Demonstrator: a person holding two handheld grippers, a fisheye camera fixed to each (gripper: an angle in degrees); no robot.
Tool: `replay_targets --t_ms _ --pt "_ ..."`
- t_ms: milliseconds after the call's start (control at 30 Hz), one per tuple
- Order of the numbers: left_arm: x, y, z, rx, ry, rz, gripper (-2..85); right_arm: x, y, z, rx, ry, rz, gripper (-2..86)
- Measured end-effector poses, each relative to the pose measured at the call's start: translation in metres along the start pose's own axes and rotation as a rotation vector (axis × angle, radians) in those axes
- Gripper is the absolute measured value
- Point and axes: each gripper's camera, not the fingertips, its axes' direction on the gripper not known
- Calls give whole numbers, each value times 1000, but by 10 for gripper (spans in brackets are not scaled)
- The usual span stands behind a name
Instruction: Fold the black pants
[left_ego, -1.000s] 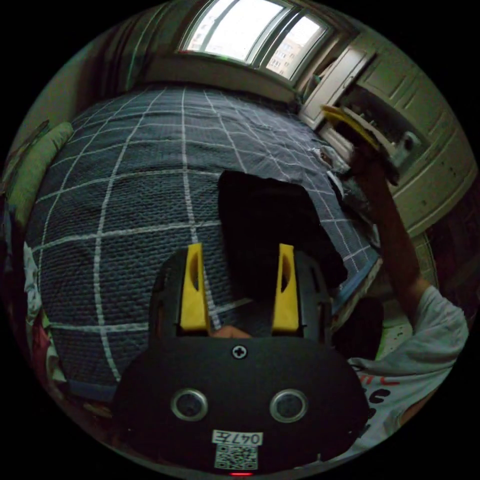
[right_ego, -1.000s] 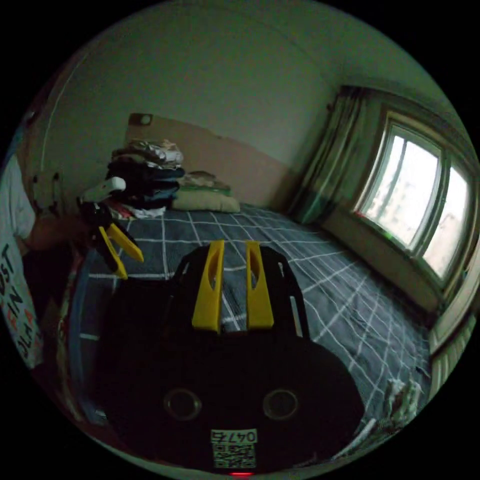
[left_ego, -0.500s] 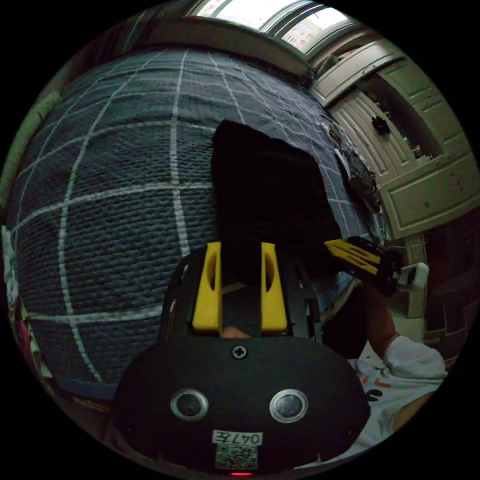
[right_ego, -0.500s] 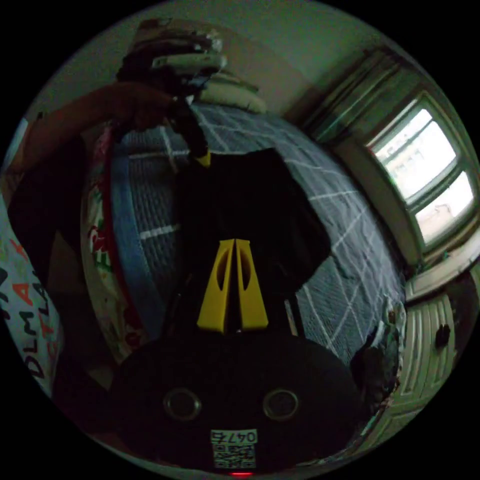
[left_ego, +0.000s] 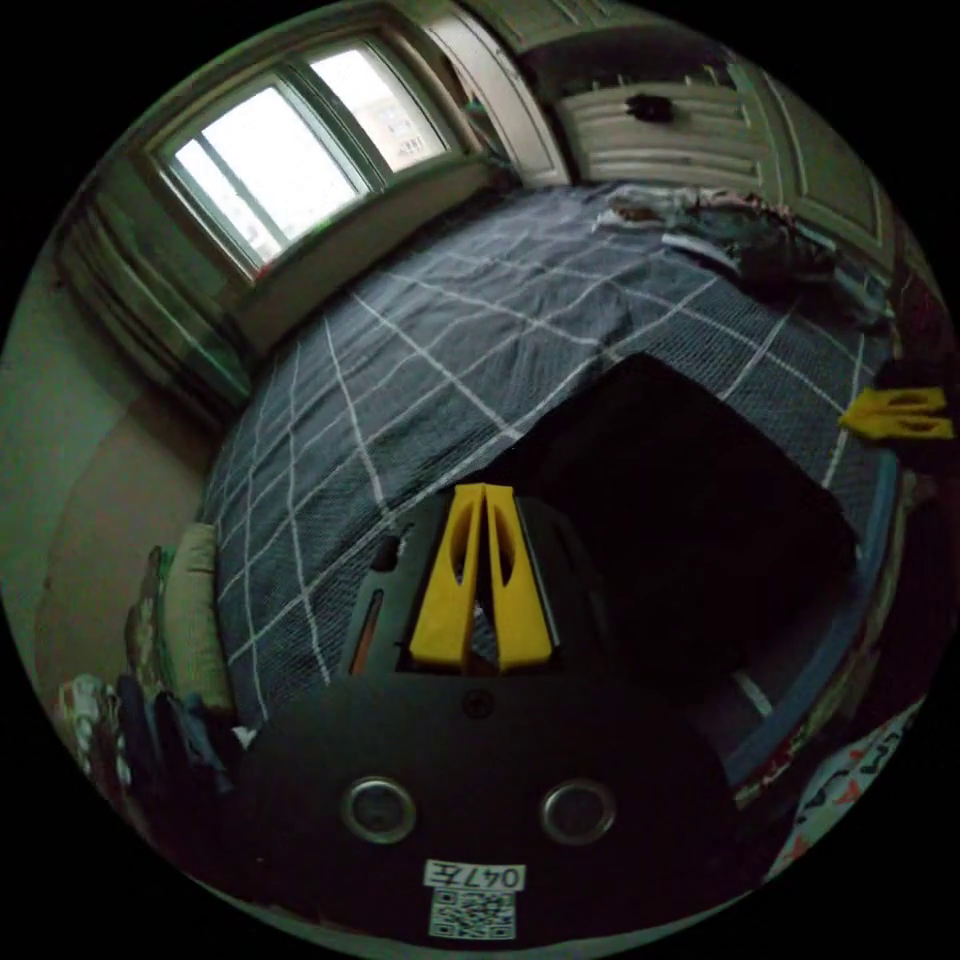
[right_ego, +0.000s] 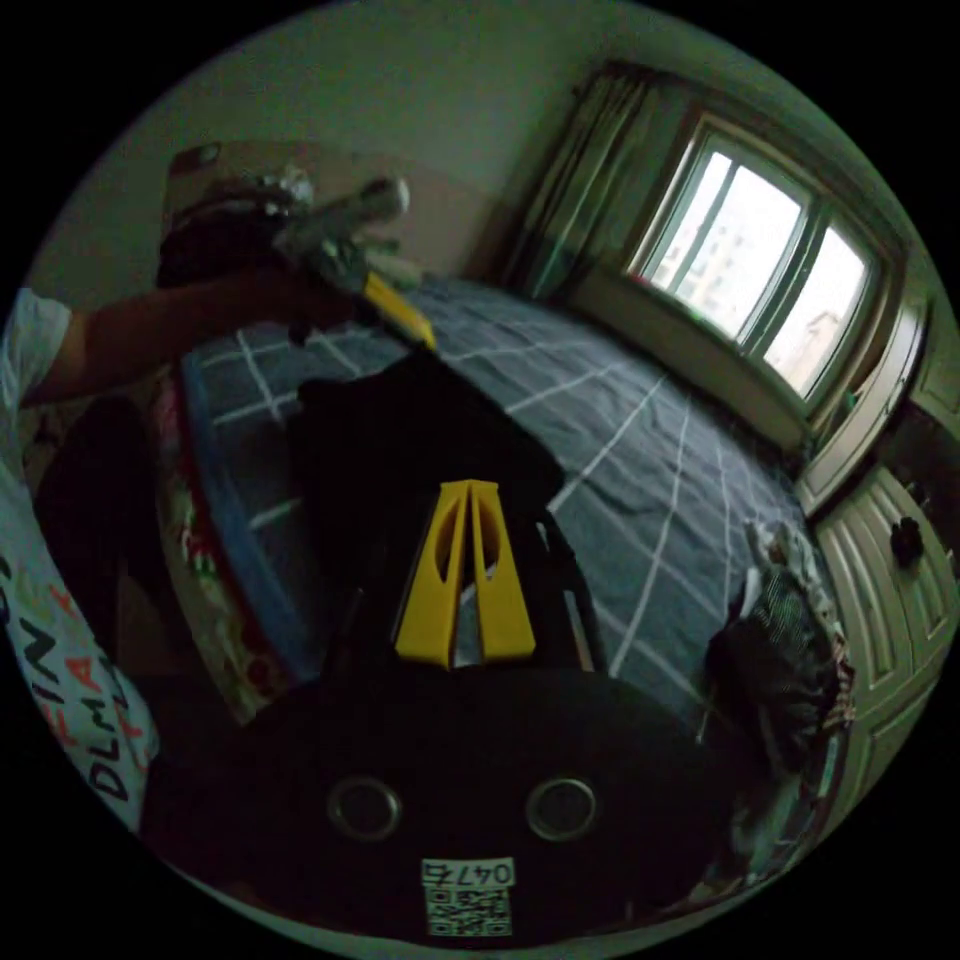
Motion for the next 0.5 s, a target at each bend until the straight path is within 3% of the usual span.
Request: replay_targets --t_ms 267,333,500 --pt "-28 -20 63 -160 232 -240 -8 70 -27 95 -103 -62 55 -7" --pt "-32 -20 62 -150 254 -263 -8 68 -14 120 -201 -70 63 -6" --pt "-69 -4 0 -21 355 -398 -9 68 -7 96 -100 -3 118 -6"
